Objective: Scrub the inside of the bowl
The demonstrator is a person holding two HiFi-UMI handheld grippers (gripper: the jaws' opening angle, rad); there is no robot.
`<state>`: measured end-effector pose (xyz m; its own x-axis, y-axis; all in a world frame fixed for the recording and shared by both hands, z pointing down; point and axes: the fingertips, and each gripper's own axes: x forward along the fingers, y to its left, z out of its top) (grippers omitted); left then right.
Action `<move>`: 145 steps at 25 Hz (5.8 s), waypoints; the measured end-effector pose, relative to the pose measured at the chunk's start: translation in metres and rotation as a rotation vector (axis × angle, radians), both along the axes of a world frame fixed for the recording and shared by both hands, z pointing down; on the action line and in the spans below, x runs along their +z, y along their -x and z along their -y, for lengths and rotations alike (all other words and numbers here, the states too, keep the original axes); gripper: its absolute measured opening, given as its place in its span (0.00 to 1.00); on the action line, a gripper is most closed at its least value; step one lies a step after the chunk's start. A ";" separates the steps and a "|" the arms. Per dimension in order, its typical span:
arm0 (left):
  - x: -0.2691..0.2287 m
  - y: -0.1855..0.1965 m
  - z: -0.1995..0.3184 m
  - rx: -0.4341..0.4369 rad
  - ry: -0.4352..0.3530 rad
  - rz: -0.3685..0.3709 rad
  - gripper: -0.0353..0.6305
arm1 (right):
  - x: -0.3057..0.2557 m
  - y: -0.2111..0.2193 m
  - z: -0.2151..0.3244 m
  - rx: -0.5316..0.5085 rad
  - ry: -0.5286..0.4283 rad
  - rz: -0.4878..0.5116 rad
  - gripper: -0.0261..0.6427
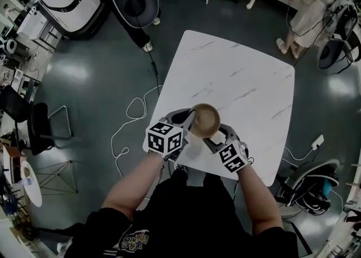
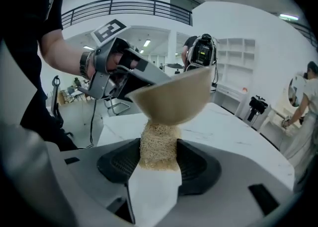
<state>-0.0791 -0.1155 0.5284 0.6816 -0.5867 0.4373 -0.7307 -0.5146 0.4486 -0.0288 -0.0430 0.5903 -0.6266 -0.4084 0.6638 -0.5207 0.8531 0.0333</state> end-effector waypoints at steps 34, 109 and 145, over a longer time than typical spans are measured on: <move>0.105 0.022 0.028 -0.193 0.169 0.293 0.08 | 0.036 -0.225 0.047 0.810 0.056 0.033 0.39; -0.046 -0.058 -0.283 0.024 -0.089 0.085 0.06 | -0.135 -0.149 -0.241 0.697 -0.063 0.451 0.07; -0.024 -0.106 -0.339 0.051 -0.017 0.126 0.06 | -0.095 -0.163 -0.290 0.612 0.050 0.485 0.07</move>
<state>0.0272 0.2235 0.5043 0.6511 -0.5608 0.5115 -0.7535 -0.5590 0.3462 0.1345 0.2469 0.4953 -0.5246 -0.7516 0.3998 -0.8453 0.4041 -0.3494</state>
